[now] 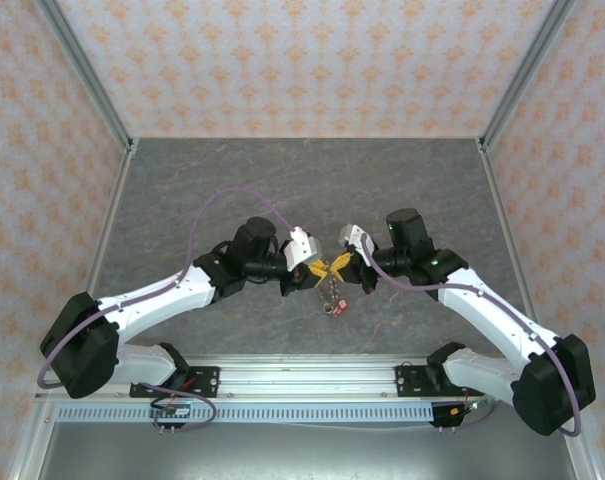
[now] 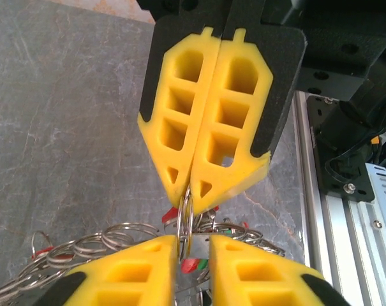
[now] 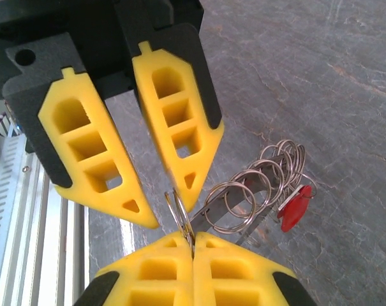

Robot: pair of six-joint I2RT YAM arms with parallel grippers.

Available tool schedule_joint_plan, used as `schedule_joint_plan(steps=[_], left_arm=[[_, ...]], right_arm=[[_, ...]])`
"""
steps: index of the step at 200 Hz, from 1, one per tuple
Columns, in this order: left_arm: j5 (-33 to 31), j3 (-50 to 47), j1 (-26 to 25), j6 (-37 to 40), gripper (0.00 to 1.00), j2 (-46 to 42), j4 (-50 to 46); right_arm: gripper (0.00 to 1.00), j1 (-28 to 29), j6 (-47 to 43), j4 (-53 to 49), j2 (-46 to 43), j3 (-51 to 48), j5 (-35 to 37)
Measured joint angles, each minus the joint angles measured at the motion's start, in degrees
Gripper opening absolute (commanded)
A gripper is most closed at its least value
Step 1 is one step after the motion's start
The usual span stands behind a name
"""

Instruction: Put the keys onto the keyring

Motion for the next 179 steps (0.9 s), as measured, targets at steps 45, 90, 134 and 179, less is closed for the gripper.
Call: schedule_joint_plan(steps=[45, 90, 134, 179], left_arm=[[-1.3, 2.9, 0.0, 3.8, 0.23, 0.0, -4.8], [-1.3, 3.5, 0.0, 4.7, 0.24, 0.0, -5.9], [-1.3, 3.6, 0.0, 4.9, 0.22, 0.0, -5.9], [-1.7, 5.6, -0.8, 6.4, 0.14, 0.8, -8.2]], right_arm=[[0.00, 0.3, -4.7, -6.6, 0.6, 4.8, 1.0], [0.00, 1.5, -6.2, -8.6, 1.2, 5.7, 2.2], [0.00, 2.4, -6.7, -9.6, 2.5, 6.4, 3.3], [0.00, 2.7, -6.8, -9.6, 2.6, 6.8, 3.5]])
